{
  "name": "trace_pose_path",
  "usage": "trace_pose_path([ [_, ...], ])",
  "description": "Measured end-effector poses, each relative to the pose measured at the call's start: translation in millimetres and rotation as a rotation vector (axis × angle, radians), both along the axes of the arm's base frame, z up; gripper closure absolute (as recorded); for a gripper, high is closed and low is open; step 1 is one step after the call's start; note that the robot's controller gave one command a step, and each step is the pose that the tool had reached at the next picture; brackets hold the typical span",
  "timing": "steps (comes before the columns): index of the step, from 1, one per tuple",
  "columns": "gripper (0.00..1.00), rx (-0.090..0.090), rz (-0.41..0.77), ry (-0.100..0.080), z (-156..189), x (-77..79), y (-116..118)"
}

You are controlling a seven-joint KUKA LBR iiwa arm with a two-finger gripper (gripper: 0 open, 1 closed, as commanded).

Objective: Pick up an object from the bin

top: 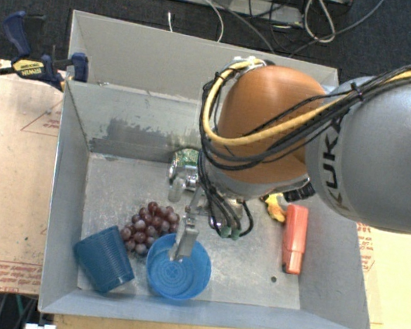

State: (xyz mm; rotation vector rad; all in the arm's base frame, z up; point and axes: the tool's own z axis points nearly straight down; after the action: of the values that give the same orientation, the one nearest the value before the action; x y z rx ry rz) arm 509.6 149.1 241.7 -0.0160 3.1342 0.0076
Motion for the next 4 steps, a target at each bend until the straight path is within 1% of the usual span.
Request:
trace_pose_path([
  [1,0.00,-0.005,-0.073,0.026,-100,-16.0,-1],
  [2,0.00,0.004,-0.039,-0.009,-45,3.0,11],
  [3,0.00,-0.004,-0.072,0.025,-87,-21.8,5],
  [4,0.00,0.004,-0.043,-0.007,-56,100.6,-17],
])
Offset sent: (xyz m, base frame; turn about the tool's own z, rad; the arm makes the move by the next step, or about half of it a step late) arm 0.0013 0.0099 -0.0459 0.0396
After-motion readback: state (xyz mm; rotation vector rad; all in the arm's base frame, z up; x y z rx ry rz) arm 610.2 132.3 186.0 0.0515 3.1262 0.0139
